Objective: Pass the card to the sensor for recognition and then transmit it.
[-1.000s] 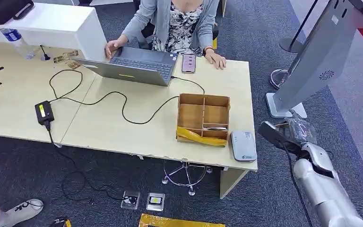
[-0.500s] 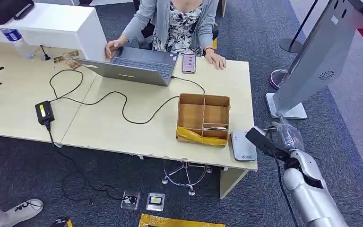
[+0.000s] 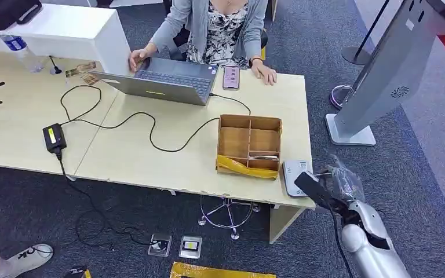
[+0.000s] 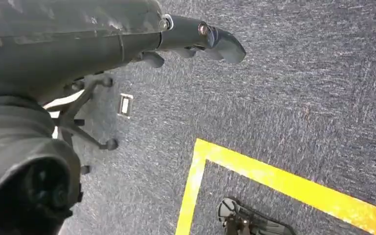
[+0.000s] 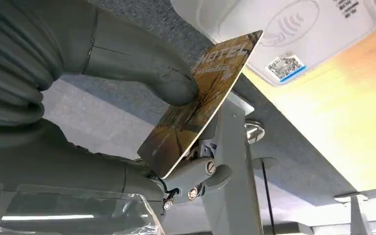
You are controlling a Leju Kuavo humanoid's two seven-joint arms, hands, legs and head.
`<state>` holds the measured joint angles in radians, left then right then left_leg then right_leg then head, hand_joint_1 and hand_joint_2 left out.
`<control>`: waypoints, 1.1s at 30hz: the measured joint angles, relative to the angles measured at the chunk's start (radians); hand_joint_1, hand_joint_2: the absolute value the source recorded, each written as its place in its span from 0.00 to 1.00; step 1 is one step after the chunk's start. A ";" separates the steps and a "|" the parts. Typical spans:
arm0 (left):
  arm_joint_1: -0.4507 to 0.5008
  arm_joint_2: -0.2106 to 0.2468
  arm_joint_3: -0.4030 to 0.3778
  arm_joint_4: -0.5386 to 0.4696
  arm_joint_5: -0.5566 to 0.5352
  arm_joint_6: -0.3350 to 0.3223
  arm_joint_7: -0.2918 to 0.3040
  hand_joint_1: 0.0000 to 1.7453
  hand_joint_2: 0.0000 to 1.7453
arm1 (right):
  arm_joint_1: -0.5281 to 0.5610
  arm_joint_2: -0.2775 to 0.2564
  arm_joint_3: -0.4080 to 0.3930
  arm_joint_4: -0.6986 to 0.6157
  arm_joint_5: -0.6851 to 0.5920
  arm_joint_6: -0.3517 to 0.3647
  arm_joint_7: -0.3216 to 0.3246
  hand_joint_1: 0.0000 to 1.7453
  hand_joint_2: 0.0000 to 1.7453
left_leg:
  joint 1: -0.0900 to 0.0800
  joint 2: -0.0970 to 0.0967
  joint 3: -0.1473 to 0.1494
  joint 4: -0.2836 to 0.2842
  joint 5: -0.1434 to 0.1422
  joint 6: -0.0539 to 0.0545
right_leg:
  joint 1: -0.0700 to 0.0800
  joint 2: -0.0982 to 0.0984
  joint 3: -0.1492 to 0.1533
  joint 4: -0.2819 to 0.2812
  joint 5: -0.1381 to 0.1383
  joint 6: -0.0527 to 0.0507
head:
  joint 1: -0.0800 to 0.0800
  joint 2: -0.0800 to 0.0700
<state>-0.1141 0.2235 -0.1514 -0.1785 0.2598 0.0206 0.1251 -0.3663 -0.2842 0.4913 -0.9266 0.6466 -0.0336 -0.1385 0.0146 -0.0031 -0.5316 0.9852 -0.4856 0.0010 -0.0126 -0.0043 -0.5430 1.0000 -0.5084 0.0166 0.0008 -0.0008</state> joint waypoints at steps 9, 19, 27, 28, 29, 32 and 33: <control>0.000 0.003 -0.013 0.000 0.000 0.001 0.000 0.00 0.00 | 0.017 -0.017 0.007 0.000 0.002 -0.005 -0.005 1.00 1.00 | 0.000 0.000 0.000 0.000 0.000 0.000 | 0.000 0.000 0.000 0.000 0.000 0.000 | 0.000 0.000; 0.000 0.003 -0.016 0.000 0.001 0.001 0.002 0.00 0.00 | 0.025 -0.026 0.018 0.017 0.004 -0.042 -0.017 1.00 1.00 | 0.000 0.000 0.000 0.000 0.000 0.000 | 0.000 0.001 0.000 0.000 0.000 0.000 | 0.000 0.000; 0.000 0.003 -0.020 0.000 0.008 0.001 0.002 0.00 0.00 | 0.023 -0.044 0.018 0.086 0.002 -0.085 -0.057 1.00 1.00 | 0.000 0.000 0.000 0.000 0.000 0.000 | 0.000 0.000 0.000 0.000 0.000 0.000 | 0.000 0.000; 0.000 0.003 -0.020 0.000 0.010 0.001 0.002 0.00 0.00 | 0.022 -0.046 0.017 0.098 0.001 -0.092 -0.061 1.00 1.00 | 0.000 0.000 0.000 0.000 0.000 0.000 | 0.000 0.000 0.000 0.000 0.000 0.000 | 0.000 0.000; 0.000 0.003 -0.020 0.000 0.012 0.001 0.002 0.00 0.00 | 0.021 -0.049 0.017 0.110 0.000 -0.096 -0.064 1.00 1.00 | 0.000 0.000 0.000 0.000 0.000 0.000 | 0.000 0.000 0.000 0.000 0.000 0.000 | 0.000 0.000; 0.000 0.003 -0.020 0.000 0.013 0.002 0.002 0.00 0.00 | 0.020 -0.053 0.017 0.159 -0.005 -0.111 -0.073 1.00 1.00 | 0.000 0.000 0.000 0.000 0.000 0.000 | 0.000 0.000 0.000 0.000 0.000 0.000 | 0.000 0.000; 0.000 0.003 -0.020 0.000 0.013 0.002 0.002 0.00 0.00 | 0.019 -0.054 0.017 0.176 -0.007 -0.119 -0.078 1.00 1.00 | 0.000 0.000 0.000 0.000 0.000 0.000 | 0.000 0.000 0.000 0.000 0.000 0.000 | 0.000 0.000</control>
<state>-0.1140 0.2262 -0.1717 -0.1785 0.2724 0.0221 0.1266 -0.3469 -0.3384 0.5081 -0.7507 0.6393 -0.1522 -0.2163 0.0146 -0.0030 -0.5317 0.9852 -0.4857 0.0011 -0.0126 -0.0040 -0.5432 0.9999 -0.5084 0.0165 0.0008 -0.0008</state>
